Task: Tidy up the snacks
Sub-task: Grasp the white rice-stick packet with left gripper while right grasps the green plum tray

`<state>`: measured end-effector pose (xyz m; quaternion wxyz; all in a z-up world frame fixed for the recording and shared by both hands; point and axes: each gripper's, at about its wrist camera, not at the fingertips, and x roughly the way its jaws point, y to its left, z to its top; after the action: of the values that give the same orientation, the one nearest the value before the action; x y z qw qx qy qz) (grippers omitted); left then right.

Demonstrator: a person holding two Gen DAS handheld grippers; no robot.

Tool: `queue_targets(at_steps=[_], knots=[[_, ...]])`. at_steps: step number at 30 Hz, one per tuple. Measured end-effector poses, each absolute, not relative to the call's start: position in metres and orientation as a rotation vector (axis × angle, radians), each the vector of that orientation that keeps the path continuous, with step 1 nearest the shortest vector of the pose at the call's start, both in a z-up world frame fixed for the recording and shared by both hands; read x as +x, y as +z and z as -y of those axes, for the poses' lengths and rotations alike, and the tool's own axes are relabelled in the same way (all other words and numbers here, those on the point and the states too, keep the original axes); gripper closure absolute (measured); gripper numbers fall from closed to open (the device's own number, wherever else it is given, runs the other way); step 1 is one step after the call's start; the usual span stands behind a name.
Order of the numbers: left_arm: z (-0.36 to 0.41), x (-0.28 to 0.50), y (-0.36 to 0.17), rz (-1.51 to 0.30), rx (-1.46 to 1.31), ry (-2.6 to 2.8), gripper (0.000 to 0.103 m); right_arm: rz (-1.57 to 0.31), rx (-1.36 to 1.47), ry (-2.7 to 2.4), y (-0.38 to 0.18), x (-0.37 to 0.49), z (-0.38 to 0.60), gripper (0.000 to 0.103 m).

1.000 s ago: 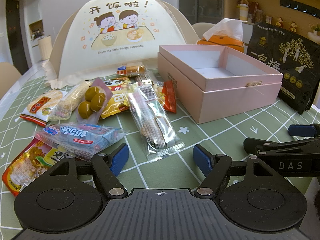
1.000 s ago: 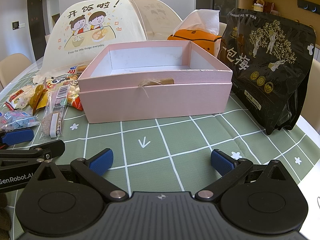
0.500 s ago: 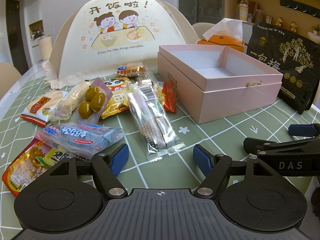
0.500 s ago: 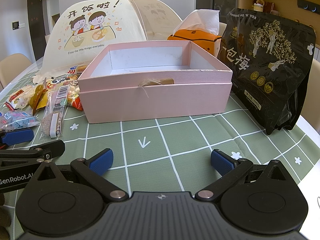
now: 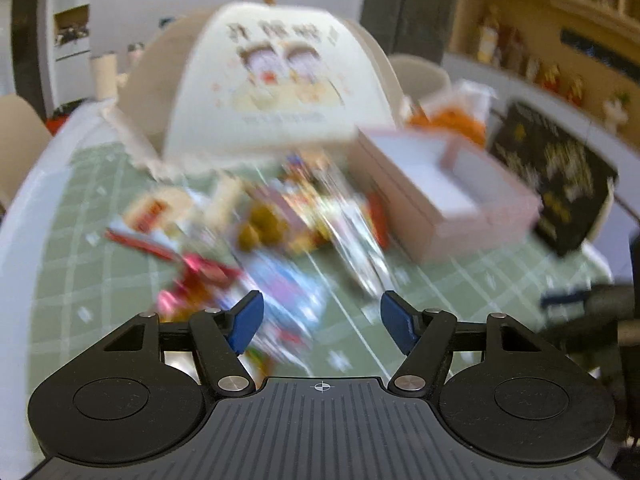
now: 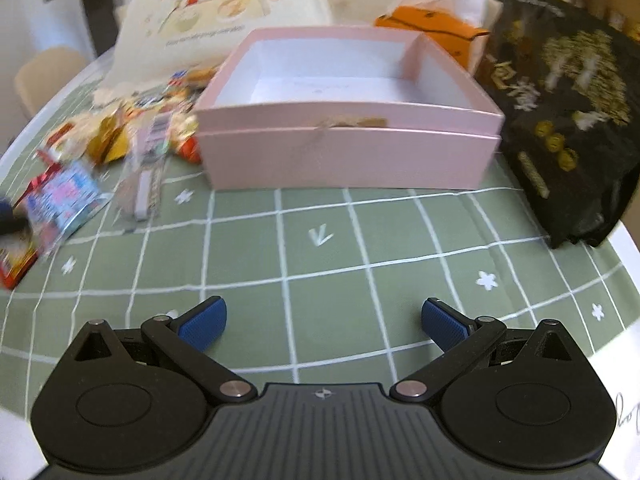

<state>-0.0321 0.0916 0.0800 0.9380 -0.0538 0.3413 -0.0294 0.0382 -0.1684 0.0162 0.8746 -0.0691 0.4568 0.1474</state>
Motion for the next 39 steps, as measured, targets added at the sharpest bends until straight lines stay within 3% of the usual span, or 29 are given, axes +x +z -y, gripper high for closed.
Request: queue_targets(at_steps=[2, 6, 8, 10, 15, 19, 30, 33, 34, 35, 39], knots=[[-0.113, -0.004, 0.09, -0.713, -0.125, -0.011, 0.031, -0.995, -0.162, 0.321, 0.019, 0.041, 0.164, 0.0], [-0.15, 0.08, 0.082, -0.804, -0.152, 0.078, 0.034, -1.03, -0.151, 0.315, 0.032, 0.038, 0.153, 0.011], [-0.161, 0.113, 0.067, -0.857, -0.169, 0.106, 0.052, -1.014, -0.169, 0.324, 0.043, 0.032, 0.147, 0.011], [-0.166, 0.137, 0.05, -0.912, -0.164, 0.114, 0.064, -0.977, -0.217, 0.337, 0.055, 0.022, 0.145, 0.011], [-0.161, 0.153, 0.037, -0.919, -0.114, 0.081, 0.069, -0.914, -0.355, 0.385, 0.072, 0.012, 0.148, 0.011], [-0.168, 0.127, 0.038, -0.911, -0.224, 0.045, 0.071, -0.865, -0.386, 0.439, 0.081, 0.026, 0.131, 0.011], [-0.183, -0.043, 0.069, -0.838, -0.397, 0.055, 0.073, -0.705, -0.47, 0.706, 0.071, 0.072, -0.016, 0.011], [-0.19, -0.069, 0.065, -0.837, -0.452, 0.086, 0.074, -0.736, -0.431, 0.741, 0.052, 0.084, -0.047, 0.021], [-0.193, -0.078, 0.064, -0.835, -0.476, 0.1, 0.078, -0.751, -0.417, 0.748, 0.046, 0.087, -0.054, 0.023], [-0.196, -0.087, 0.063, -0.832, -0.506, 0.108, 0.088, -0.764, -0.406, 0.746, 0.04, 0.088, -0.059, 0.027], [-0.202, -0.106, 0.063, -0.827, -0.556, 0.094, 0.088, -0.84, -0.354, 0.693, 0.024, 0.092, -0.058, 0.035]])
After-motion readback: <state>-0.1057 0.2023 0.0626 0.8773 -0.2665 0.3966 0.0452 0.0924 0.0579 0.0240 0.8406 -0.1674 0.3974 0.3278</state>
